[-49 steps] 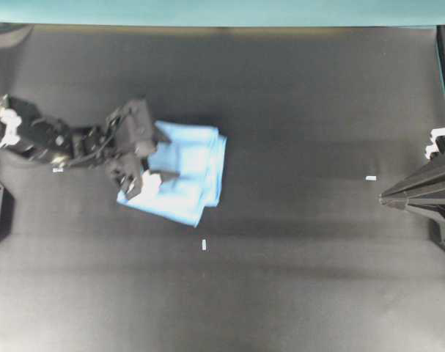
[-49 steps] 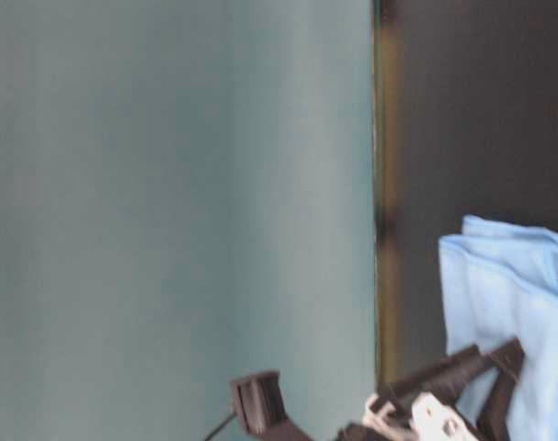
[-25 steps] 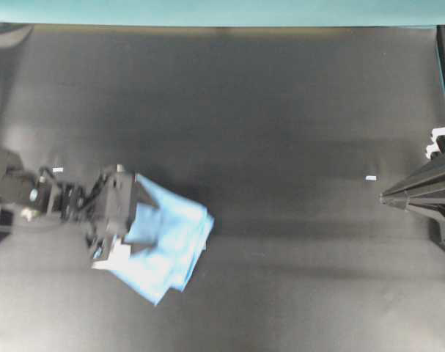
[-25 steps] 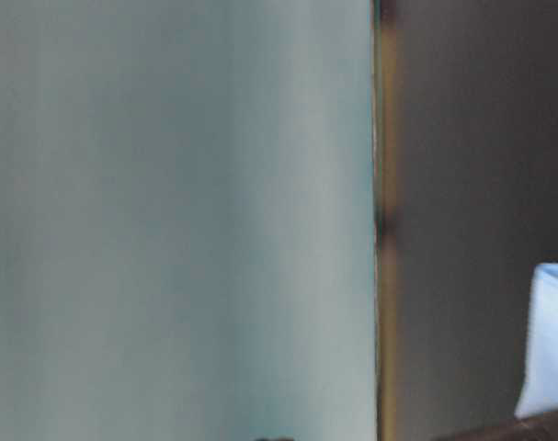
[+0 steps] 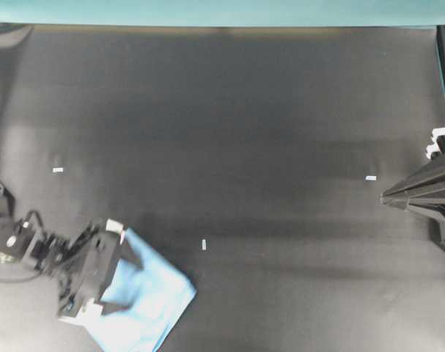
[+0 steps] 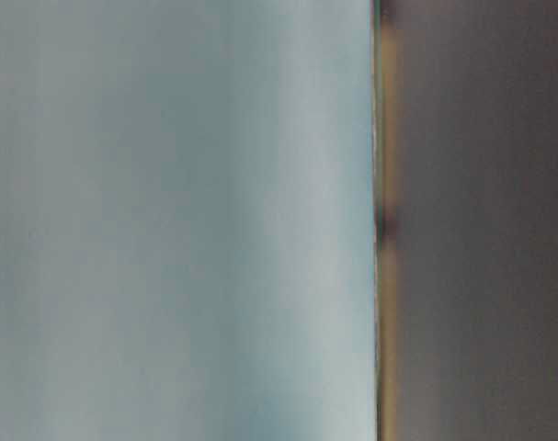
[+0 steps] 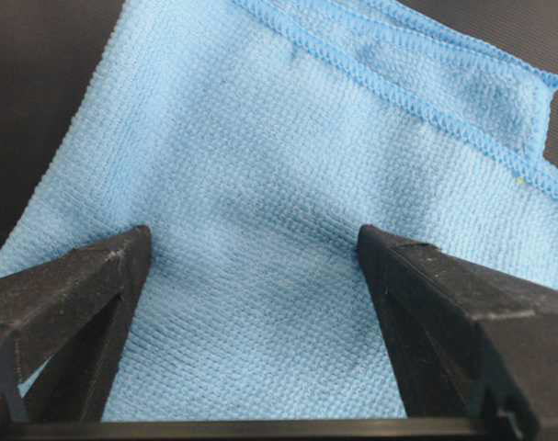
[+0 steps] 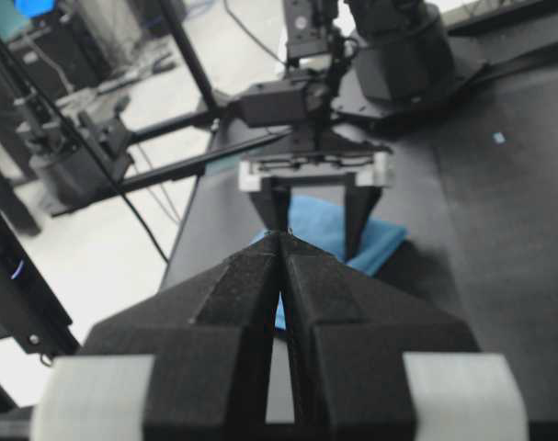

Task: Push a blue cloth with the left arm to wipe the desk.

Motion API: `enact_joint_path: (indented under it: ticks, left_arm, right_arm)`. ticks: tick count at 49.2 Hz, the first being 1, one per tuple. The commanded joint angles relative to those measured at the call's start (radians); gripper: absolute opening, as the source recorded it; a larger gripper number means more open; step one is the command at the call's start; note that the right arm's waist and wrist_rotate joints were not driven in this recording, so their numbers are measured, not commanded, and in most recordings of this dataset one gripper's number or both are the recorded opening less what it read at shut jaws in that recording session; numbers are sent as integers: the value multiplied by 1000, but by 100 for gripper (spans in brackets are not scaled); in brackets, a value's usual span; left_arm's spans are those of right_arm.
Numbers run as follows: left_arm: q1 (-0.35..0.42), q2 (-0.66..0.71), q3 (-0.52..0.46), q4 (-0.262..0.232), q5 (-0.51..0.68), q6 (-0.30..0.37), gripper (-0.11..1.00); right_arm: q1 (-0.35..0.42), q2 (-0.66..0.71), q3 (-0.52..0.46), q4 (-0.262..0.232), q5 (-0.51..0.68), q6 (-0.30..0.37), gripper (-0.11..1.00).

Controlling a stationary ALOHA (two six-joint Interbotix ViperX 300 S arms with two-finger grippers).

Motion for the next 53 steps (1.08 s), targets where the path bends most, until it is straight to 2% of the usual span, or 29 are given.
enact_joint_path:
  ticks: [1,33,53]
  left_arm:
    - [-32,-35,-5,2,-2,-14,88]
    - [-43,-80,5,3,46,-17,88]
    - [-51,-327,38,3,72,9,88]
  right_arm:
    - [0,3,-14,2,-11,0,0]
    - [-2,3,-12,2,-11,-2,0]
    - [0,2,-5,0,-12,-2,0]
